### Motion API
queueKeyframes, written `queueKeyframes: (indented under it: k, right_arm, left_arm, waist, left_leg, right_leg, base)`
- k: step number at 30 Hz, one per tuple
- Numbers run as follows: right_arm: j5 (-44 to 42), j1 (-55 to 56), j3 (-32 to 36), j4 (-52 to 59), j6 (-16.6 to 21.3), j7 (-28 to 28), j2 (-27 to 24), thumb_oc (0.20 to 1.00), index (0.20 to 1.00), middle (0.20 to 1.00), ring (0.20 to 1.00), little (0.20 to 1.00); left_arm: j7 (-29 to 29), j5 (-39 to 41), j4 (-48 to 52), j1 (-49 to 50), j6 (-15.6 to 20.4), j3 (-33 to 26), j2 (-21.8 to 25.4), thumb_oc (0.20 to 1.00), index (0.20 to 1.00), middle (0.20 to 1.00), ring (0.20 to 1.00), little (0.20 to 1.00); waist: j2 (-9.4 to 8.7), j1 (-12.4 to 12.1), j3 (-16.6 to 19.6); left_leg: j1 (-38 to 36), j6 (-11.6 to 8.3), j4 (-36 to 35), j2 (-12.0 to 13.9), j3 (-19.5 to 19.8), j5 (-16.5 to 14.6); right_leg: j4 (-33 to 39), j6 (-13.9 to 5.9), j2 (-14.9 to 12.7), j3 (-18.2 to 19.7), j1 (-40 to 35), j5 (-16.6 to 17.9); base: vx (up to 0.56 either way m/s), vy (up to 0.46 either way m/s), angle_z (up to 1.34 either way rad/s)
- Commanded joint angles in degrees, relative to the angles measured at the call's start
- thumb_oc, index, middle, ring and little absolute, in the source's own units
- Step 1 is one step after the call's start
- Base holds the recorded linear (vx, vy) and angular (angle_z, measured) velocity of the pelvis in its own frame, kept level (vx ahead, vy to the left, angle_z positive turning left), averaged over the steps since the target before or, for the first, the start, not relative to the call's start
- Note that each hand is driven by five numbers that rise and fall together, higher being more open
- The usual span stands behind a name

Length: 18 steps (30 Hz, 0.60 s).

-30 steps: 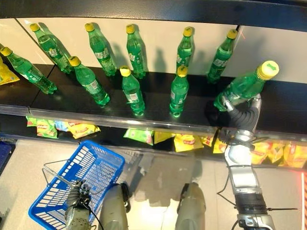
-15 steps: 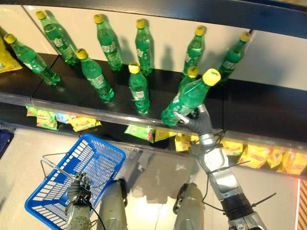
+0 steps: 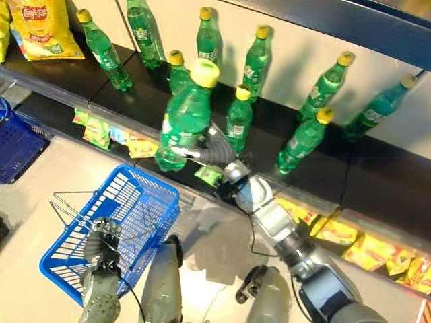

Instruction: Pick up the snacks into the basket

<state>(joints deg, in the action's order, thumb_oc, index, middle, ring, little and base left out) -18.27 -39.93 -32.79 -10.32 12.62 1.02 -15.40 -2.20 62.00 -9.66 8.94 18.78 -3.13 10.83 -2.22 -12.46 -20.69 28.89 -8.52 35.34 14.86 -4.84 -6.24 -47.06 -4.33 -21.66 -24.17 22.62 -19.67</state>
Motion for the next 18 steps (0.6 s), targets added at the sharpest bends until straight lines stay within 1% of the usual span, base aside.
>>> queueKeyframes:
  k: [1, 2, 3, 4, 6, 7, 9, 13, 14, 16, 18]
  right_arm:
    - [1.18, -7.99, 1.29, 0.44, 3.78, 1.65, 4.42, 0.200, 0.200, 0.200, 0.200, 0.200]
    - [1.18, -9.19, 0.91, -0.82, 3.69, 1.80, 5.13, 0.200, 0.200, 0.200, 0.200, 0.200]
    - [1.18, -9.19, 0.91, -0.82, 3.69, 1.80, 5.13, 0.200, 0.200, 0.200, 0.200, 0.200]
    - [1.51, -10.92, 0.02, -3.55, 3.59, 1.76, 6.64, 0.200, 0.200, 0.200, 0.200, 0.200]
    - [1.65, -12.20, -0.68, -5.74, 3.34, 1.72, 7.94, 0.200, 0.200, 0.200, 0.200, 0.200]
    - [1.65, -12.20, -0.68, -5.74, 3.34, 1.72, 7.94, 0.200, 0.200, 0.200, 0.200, 0.200]
    - [1.53, -13.89, -1.57, -10.48, 2.99, 1.64, 10.33, 0.200, 0.200, 0.200, 0.200, 0.200]
    - [2.12, -15.91, -2.79, -17.00, 2.54, 1.73, 12.98, 0.200, 0.200, 0.200, 0.200, 0.200]
    - [2.10, -16.19, -3.03, -18.05, 2.41, 1.80, 13.53, 0.200, 0.200, 0.200, 0.200, 0.200]
    - [2.09, -16.68, -3.20, -19.83, 2.29, 1.61, 14.49, 0.200, 0.200, 0.200, 0.200, 0.200]
    - [2.27, -17.79, -3.80, -24.25, 1.82, 1.89, 16.34, 0.200, 0.200, 0.200, 0.200, 0.200]
  left_arm:
    - [2.89, -3.77, 12.46, -0.61, 3.99, 2.29, 5.33, 0.200, 0.200, 0.200, 0.200, 0.200]
    - [3.11, -3.85, 13.17, -0.91, 3.85, 2.80, 5.88, 0.200, 0.200, 0.200, 0.200, 0.200]
    - [3.11, -3.85, 13.17, -0.91, 3.85, 2.80, 5.88, 0.200, 0.200, 0.200, 0.200, 0.200]
    - [3.65, -3.73, 13.95, -1.64, 3.75, 4.08, 6.62, 0.200, 0.200, 0.200, 0.200, 0.200]
    - [3.86, -3.58, 14.91, -2.28, 3.67, 5.20, 7.33, 0.200, 0.200, 0.200, 0.200, 0.200]
    - [3.86, -3.58, 14.91, -2.28, 3.67, 5.20, 7.33, 0.200, 0.200, 0.200, 0.200, 0.200]
    - [4.22, -2.85, 16.29, -3.30, 3.48, 7.02, 7.96, 0.200, 0.200, 0.200, 0.200, 0.200]
    - [4.54, -2.68, 17.94, -4.79, 3.24, 9.23, 8.82, 0.200, 0.200, 0.200, 0.200, 0.200]
    - [4.49, -2.81, 18.32, -4.97, 3.20, 9.68, 8.98, 0.200, 0.200, 0.200, 0.200, 0.200]
    - [4.64, -2.84, 18.82, -5.26, 3.10, 10.29, 9.24, 0.200, 0.200, 0.200, 0.200, 0.200]
    - [4.92, -2.51, 19.75, -6.09, 3.04, 11.62, 9.66, 0.200, 0.200, 0.200, 0.200, 0.200]
  waist:
    - [0.86, -1.78, 2.28]
    - [0.86, -2.27, 2.05]
    - [0.86, -2.26, 2.05]
    - [0.85, -3.29, 1.75]
    - [0.96, -4.27, 1.47]
    - [0.97, -4.27, 1.47]
    - [1.12, -5.60, 1.27]
    - [1.45, -7.11, 0.90]
    - [1.54, -7.42, 0.65]
    - [1.72, -7.73, 0.57]
    - [1.95, -8.48, 0.63]
  left_leg:
    - [1.15, 5.42, 4.85, -2.84, -1.94, -3.34]
    - [1.41, 5.47, 4.87, -3.14, -1.55, -3.25]
    - [1.41, 5.47, 4.87, -3.14, -1.54, -3.25]
    - [1.70, 5.52, 4.52, -3.70, -0.84, -2.93]
    - [2.15, 5.58, 4.20, -4.33, 0.16, -2.59]
    - [2.15, 5.58, 4.20, -4.33, 0.17, -2.59]
    - [2.78, 5.70, 3.86, -5.13, 1.39, -2.28]
    - [4.02, 5.79, 4.05, -6.19, 2.92, -2.00]
    - [3.84, 5.40, 5.24, -6.32, 3.28, -3.79]
    - [4.11, 5.43, 5.29, -6.46, 3.65, -3.82]
    - [4.79, 5.48, 5.35, -6.97, 4.43, -3.67]
  right_leg:
    - [4.11, -1.68, 1.34, 1.21, -0.79, 6.41]
    - [4.09, -1.72, 1.19, 0.93, -0.86, 6.45]
    - [4.08, -1.72, 1.19, 0.93, -0.86, 6.45]
    - [4.17, -1.84, 0.94, 0.11, -1.15, 6.50]
    - [4.23, -1.98, 0.64, -0.80, -1.50, 6.48]
    - [4.23, -1.98, 0.64, -0.81, -1.50, 6.48]
    - [4.36, -1.95, 0.40, -1.99, -1.96, 6.35]
    - [4.34, -2.05, -0.05, -3.59, -2.30, 6.37]
    - [3.39, -2.77, -0.13, -3.36, -2.73, 4.99]
    - [3.22, -2.80, -0.20, -3.81, -2.85, 4.74]
    - [3.12, -2.78, -0.39, -4.46, -2.90, 4.61]
  base:
    - [-0.02, -0.017, 0.35]
    - [-0.01, -0.016, 0.27]
    - [-0.01, -0.016, 0.36]
    - [0.00, -0.014, 0.29]
    - [0.00, -0.021, 0.22]
    - [0.01, -0.021, 0.19]
    - [0.02, -0.023, 0.31]
    - [0.02, -0.020, 0.27]
    - [0.06, -0.024, 0.18]
    - [0.03, -0.009, 0.28]
    - [0.00, -0.001, 0.30]
